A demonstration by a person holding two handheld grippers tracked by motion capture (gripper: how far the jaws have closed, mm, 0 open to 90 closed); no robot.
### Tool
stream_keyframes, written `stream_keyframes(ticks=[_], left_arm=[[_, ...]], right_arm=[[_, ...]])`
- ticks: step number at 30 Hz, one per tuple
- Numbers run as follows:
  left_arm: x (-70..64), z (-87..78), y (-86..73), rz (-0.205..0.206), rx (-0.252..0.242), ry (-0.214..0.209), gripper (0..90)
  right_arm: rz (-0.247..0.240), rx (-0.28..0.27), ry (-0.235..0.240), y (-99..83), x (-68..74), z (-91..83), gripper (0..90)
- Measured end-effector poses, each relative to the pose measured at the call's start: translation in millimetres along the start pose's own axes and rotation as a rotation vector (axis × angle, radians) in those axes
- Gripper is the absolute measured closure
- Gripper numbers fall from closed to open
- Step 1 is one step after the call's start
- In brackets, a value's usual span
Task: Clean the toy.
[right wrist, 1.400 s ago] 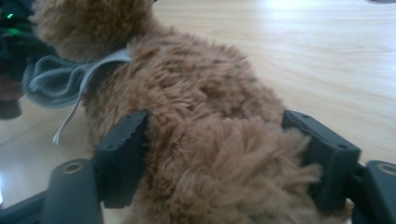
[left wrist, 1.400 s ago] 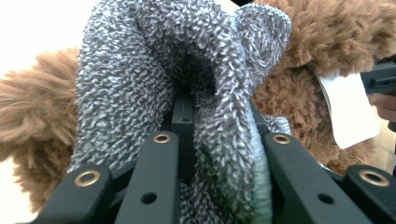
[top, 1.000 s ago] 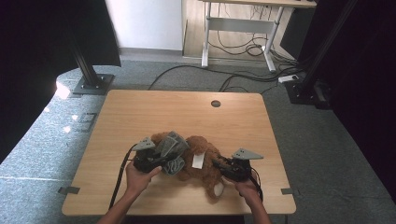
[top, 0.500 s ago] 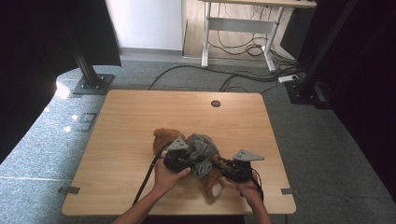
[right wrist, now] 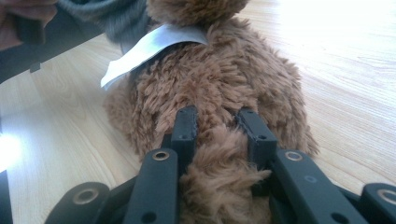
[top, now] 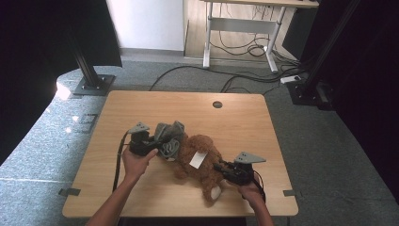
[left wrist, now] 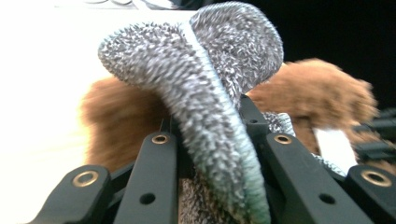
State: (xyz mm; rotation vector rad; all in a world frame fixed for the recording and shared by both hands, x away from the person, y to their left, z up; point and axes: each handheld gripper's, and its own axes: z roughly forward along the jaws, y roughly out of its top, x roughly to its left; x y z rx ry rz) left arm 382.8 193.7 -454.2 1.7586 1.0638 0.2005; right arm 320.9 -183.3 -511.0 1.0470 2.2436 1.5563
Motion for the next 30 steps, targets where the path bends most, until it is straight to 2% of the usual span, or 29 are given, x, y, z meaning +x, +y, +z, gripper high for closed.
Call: stream_keyframes(ticks=[2, 5, 8, 9, 11, 15, 18, 20, 22, 25, 29, 30], left_arm=[[3.9, -1.0, 0.3, -0.008, -0.003, -0.015, 72.9], [1.1, -0.1, 3.2, 0.014, -0.004, -0.015, 72.7], [-7.4, 4.0, 16.1, 0.045, -0.019, -0.024, 72.5], [-7.4, 4.0, 16.1, 0.045, -0.019, -0.024, 72.5], [-12.4, 11.6, 29.5, 0.06, -0.023, -0.023, 72.5], [-10.9, 27.7, 38.9, 0.059, 0.036, -0.009, 72.4], [-5.1, 37.1, 35.0, 0.047, 0.081, 0.007, 72.4], [-1.2, 38.0, 30.3, 0.033, 0.088, 0.003, 72.7], [0.3, 37.5, 28.4, 0.027, 0.089, 0.002, 73.0], [4.9, 32.1, 14.7, 0.017, 0.08, -0.007, 73.6], [5.9, 26.0, 5.0, 0.008, 0.065, -0.017, 74.1], [7.1, 21.6, -1.0, -0.005, 0.056, -0.027, 74.3]], right_arm=[[-0.005, 0.002, 0.0, 0.2, 0.3, 0.1, 70.8], [-0.007, 0.002, -0.005, 0.5, 0.4, 0.2, 70.7], [-0.009, 0.003, -0.01, 0.7, 0.2, 0.2, 70.7], [-0.009, 0.003, -0.01, 0.7, 0.2, 0.2, 70.7], [-0.016, 0.001, -0.011, 0.6, 0.7, 0.2, 70.8], [-0.022, 0.001, -0.012, 0.7, 0.9, 0.1, 70.7], [-0.024, -0.001, -0.011, 0.9, 1.1, -0.1, 70.7], [-0.027, -0.001, -0.013, 1.1, 1.5, 0.1, 70.6], [-0.029, -0.001, -0.016, 1.1, 1.5, 0.4, 70.6], [-0.033, 0.015, -0.05, 3.5, 0.5, 2.3, 70.3], [-0.03, 0.034, -0.079, 8.4, -4.9, 6.4, 70.2], [-0.029, 0.038, -0.089, 10.2, -7.0, 8.0, 70.2]])
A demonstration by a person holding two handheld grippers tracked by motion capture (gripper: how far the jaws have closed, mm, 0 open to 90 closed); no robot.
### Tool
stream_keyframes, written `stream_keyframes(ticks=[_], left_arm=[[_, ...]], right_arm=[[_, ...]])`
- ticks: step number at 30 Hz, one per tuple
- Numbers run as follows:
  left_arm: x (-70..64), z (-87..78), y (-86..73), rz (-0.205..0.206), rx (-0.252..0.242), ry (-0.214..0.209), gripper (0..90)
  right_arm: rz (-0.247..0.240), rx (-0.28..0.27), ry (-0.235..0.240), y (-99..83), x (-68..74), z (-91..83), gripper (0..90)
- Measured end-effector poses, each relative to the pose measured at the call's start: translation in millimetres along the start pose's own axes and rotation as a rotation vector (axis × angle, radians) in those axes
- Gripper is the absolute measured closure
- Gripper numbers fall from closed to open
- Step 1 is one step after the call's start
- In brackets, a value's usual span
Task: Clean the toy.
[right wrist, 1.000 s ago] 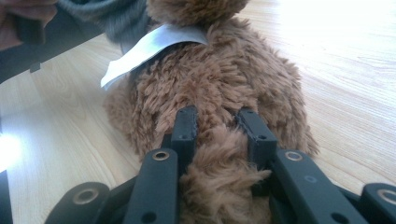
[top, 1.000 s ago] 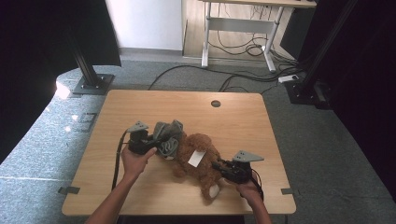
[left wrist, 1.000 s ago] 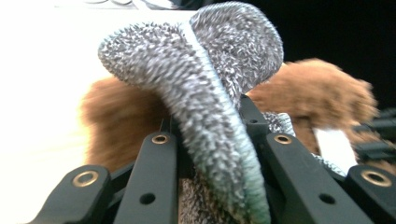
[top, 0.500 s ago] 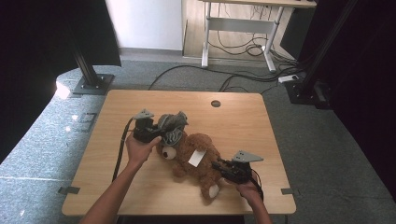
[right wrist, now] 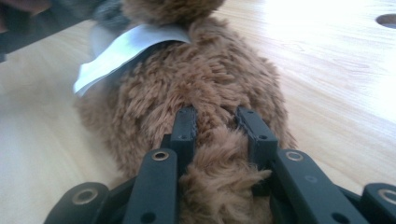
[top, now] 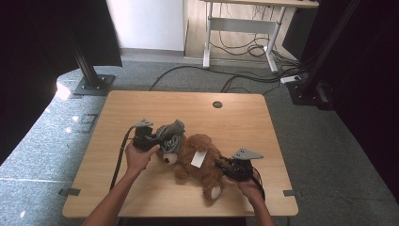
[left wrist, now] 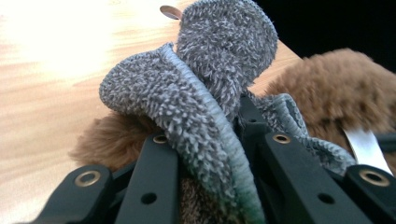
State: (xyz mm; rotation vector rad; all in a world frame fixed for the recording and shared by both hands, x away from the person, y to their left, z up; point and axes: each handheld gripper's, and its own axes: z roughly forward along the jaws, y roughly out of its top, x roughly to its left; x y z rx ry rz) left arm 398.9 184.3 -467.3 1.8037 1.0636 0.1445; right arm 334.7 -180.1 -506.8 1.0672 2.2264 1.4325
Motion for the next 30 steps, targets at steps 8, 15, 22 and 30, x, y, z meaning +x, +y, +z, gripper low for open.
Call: stream_keyframes(ticks=[8, 15, 22, 30], left_arm=[[-4.0, -10.8, -17.0, -0.022, -0.025, -0.014, 74.7], [-9.1, -18.4, -29.6, -0.032, -0.043, -0.035, 74.8], [-16.4, -26.1, -41.1, -0.01, -0.042, -0.051, 74.8], [-18.4, -33.4, -52.0, -0.02, -0.038, -0.076, 74.8]], right_arm=[[-0.008, 0.034, -0.112, 24.3, -18.3, 24.2, 69.8], [0.087, -0.025, -0.049, 29.0, -28.3, 21.9, 62.0], [0.167, -0.068, -0.02, 15.3, -29.7, 1.8, 33.8], [0.166, -0.011, 0.029, -1.6, -24.9, 9.8, 38.6]])
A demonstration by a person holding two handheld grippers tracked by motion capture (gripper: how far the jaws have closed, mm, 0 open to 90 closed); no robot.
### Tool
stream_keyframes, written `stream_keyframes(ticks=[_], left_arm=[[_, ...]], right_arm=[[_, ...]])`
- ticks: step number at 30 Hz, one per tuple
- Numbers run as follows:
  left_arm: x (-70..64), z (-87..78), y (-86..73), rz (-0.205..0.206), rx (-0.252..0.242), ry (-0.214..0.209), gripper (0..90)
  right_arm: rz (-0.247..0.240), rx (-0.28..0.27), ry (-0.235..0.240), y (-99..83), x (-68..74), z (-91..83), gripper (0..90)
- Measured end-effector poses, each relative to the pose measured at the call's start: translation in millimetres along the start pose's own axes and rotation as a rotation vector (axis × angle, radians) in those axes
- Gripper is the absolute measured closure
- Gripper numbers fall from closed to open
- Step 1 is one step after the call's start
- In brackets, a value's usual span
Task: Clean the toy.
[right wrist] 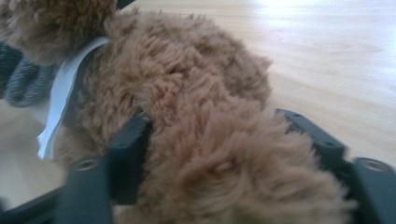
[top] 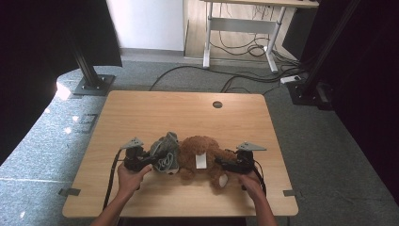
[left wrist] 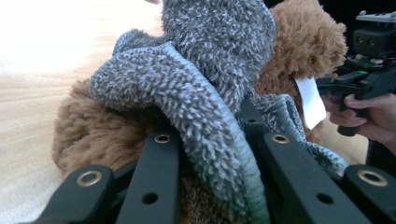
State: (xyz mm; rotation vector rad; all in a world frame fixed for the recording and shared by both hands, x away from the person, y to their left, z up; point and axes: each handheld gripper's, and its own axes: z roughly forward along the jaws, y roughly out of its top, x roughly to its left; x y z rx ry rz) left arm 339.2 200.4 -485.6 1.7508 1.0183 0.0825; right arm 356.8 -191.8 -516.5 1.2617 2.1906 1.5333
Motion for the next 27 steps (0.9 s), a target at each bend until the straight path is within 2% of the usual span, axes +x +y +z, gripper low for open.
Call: stream_keyframes(ticks=[3, 4, 5, 6, 7, 9, 10, 11, 14, 15, 16, 17, 18, 20, 24, 25, 26, 27], left_arm=[[-1.6, -2.9, -1.9, -0.007, 0.001, -0.014, 74.6], [-4.0, -7.1, 0.4, -0.014, 0.0, -0.032, 74.4], [-4.0, -7.1, 0.4, -0.014, 0.0, -0.032, 74.1], [-8.8, -11.5, 8.8, -0.012, -0.011, -0.047, 73.9], [-8.8, -11.5, 8.8, -0.012, -0.011, -0.047, 73.8], [-16.2, -12.5, 19.9, 0.012, -0.01, -0.055, 73.7], [-27.0, -9.9, 36.5, 0.046, -0.014, -0.066, 73.5], [-31.7, -7.5, 44.4, 0.059, -0.015, -0.072, 73.5], [-43.7, 4.4, 65.7, 0.086, -0.014, -0.085, 73.2], [-43.7, 4.4, 65.7, 0.086, -0.014, -0.085, 73.1], [-52.6, 20.2, 80.5, 0.095, 0.004, -0.104, 73.0], [-52.6, 20.2, 80.5, 0.095, 0.004, -0.104, 72.9], [-59.7, 36.5, 90.0, 0.107, 0.036, -0.116, 72.8], [-63.1, 53.4, 96.8, 0.115, 0.074, -0.112, 72.6], [-56.9, 80.8, 98.7, 0.068, 0.148, -0.121, 72.5], [-56.9, 80.8, 98.7, 0.068, 0.148, -0.121, 72.5], [-54.4, 87.3, 94.5, 0.051, 0.177, -0.144, 72.5], [-54.3, 89.3, 91.8, 0.056, 0.19, -0.149, 72.6]], right_arm=[[-0.038, -0.004, 0.02, -1.9, 3.2, -3.4, 49.2], [-0.058, -0.007, 0.015, -1.7, 4.7, -4.5, 52.1], [-0.058, -0.007, 0.015, -1.7, 4.7, -4.5, 52.1], [-0.086, -0.012, 0.002, -2.7, 7.2, -6.5, 55.7], [-0.086, -0.012, 0.002, -2.7, 7.2, -6.5, 55.7], [-0.111, -0.024, -0.018, -4.8, 8.1, -7.5, 57.5], [-0.124, -0.034, -0.038, -6.1, 8.3, -8.1, 58.4], [-0.136, -0.038, -0.046, -6.6, 9.1, -8.0, 58.7], [-0.182, -0.045, -0.053, -7.3, 11.9, -7.6, 59.4], [-0.185, -0.045, -0.052, -7.4, 11.9, -7.6, 59.4], [-0.182, -0.047, -0.05, -7.7, 11.5, -7.5, 59.4], [-0.182, -0.047, -0.05, -7.7, 11.5, -7.5, 59.4], [-0.186, -0.047, -0.048, -8.0, 11.3, -7.7, 59.6], [-0.196, -0.051, -0.047, -8.3, 11.4, -7.7, 59.8], [-0.205, -0.049, -0.043, -8.9, 10.4, -8.2, 59.8], [-0.205, -0.049, -0.043, -8.9, 10.4, -8.2, 59.8], [-0.205, -0.046, -0.043, -9.2, 10.0, -8.4, 59.8], [-0.205, -0.046, -0.042, -9.4, 9.8, -8.4, 59.8]])
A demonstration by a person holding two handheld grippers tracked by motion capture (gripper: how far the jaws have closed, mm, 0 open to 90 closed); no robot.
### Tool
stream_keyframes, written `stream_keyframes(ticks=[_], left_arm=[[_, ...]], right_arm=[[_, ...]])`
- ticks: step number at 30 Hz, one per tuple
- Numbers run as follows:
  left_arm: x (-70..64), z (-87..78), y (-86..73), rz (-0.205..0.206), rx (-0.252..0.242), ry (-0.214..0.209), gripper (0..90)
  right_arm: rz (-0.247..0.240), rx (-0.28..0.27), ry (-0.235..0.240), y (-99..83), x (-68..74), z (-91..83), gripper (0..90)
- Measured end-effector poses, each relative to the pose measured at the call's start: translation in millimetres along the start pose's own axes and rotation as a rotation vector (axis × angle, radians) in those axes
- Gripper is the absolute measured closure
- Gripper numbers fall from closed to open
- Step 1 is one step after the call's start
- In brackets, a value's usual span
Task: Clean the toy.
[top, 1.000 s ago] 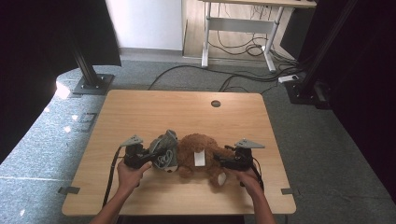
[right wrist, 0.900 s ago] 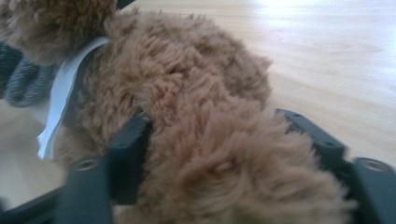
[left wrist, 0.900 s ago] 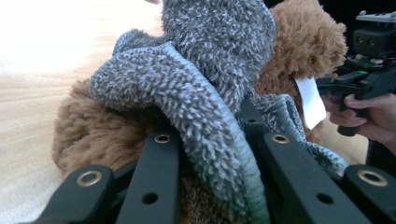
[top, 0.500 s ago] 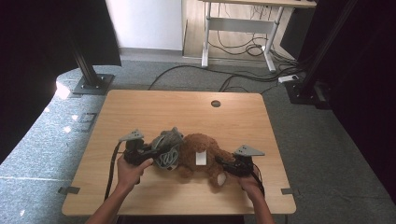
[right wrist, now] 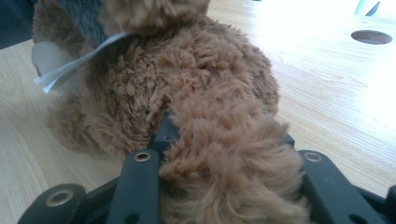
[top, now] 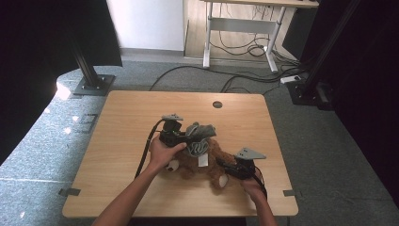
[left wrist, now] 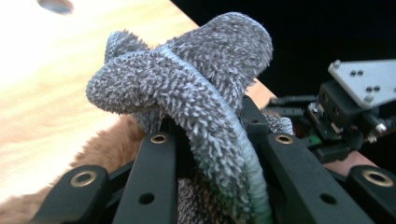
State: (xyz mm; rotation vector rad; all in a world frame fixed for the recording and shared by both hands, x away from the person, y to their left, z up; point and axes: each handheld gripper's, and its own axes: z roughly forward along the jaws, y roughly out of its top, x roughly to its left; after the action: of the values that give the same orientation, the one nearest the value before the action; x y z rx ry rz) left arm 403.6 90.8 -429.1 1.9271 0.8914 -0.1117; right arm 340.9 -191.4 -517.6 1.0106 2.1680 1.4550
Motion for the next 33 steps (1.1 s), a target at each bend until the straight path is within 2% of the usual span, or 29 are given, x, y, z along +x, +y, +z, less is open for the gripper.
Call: stream_keyframes(ticks=[2, 6, 9, 12, 15, 18, 20, 23, 26, 28, 30, 33], left_arm=[[-0.7, 3.2, -4.7, 0.013, 0.017, 0.013, 72.9], [0.8, 3.5, -14.1, 0.019, 0.016, 0.026, 73.7], [5.0, 3.7, -25.2, 0.001, 0.005, 0.01, 74.0], [9.7, 2.2, -36.6, -0.02, -0.018, -0.007, 74.3], [13.1, 0.1, -47.4, -0.028, -0.026, 0.001, 74.4], [17.4, -3.3, -55.4, -0.045, -0.034, 0.007, 74.4], [19.7, -4.9, -58.5, -0.048, -0.031, 0.008, 74.4], [21.7, -6.1, -62.4, -0.051, -0.022, 0.014, 74.3], [24.6, -7.3, -64.4, -0.06, -0.027, 0.012, 74.3], [25.4, -8.1, -64.4, -0.062, -0.026, 0.01, 74.3], [25.5, -8.7, -64.6, -0.059, -0.023, 0.012, 74.2], [26.0, -10.4, -66.5, -0.062, -0.023, 0.015, 74.2]], right_arm=[[-0.006, -0.001, 0.001, -0.2, -0.5, 0.4, 59.4], [-0.013, 0.006, 0.009, 0.9, -1.1, -0.2, 54.3], [0.003, -0.003, -0.004, 1.9, -1.5, -2.9, 47.9], [0.043, -0.027, -0.012, 4.8, -3.6, -8.5, 41.6], [0.074, -0.067, -0.017, 11.2, -4.3, -17.8, 37.7], [0.06, -0.068, -0.005, 16.3, -0.1, -21.8, 36.7], [0.06, -0.057, -0.014, 17.5, 3.7, -19.8, 36.2], [0.064, -0.04, -0.037, 17.5, 7.1, -14.3, 35.8], [0.077, -0.056, -0.047, 18.6, 6.6, -14.5, 36.0], [0.087, -0.056, -0.036, 19.2, 5.7, -15.1, 37.4], [0.088, -0.049, -0.034, 18.3, 6.1, -14.5, 43.2], [0.08, -0.02, -0.004, 15.3, 5.7, -12.0, 53.7]])
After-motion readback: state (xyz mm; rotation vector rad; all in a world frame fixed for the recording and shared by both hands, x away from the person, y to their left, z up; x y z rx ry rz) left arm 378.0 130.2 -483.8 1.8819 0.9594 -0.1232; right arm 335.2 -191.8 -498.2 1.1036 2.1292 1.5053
